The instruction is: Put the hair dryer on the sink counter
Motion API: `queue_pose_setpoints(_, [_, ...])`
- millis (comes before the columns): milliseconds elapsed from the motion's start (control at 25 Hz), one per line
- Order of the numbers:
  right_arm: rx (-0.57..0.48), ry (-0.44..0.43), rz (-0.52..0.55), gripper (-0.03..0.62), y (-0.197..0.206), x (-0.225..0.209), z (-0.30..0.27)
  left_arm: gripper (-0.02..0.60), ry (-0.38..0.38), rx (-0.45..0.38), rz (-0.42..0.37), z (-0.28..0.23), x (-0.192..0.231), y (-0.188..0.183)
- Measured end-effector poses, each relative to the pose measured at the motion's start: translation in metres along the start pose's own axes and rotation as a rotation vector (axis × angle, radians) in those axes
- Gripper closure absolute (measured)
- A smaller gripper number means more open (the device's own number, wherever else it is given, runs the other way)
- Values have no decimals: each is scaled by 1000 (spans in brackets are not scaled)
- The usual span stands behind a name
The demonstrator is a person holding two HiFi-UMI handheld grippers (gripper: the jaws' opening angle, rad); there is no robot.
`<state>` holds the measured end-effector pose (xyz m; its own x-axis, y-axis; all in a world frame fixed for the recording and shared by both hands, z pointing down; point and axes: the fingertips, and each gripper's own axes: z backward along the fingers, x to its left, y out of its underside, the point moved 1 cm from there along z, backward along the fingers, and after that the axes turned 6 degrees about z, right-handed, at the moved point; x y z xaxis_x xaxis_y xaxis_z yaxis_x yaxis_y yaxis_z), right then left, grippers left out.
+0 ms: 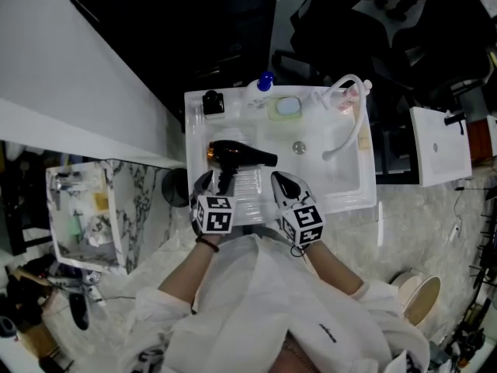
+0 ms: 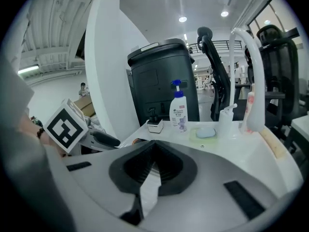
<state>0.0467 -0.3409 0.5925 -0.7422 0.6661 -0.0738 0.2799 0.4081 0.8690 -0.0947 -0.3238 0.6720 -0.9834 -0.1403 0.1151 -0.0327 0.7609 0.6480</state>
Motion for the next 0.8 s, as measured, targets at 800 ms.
queue_pose_setpoints(800, [-164, 112, -5, 577, -62, -25, 60, 548, -51, -427, 70, 128, 29, -93])
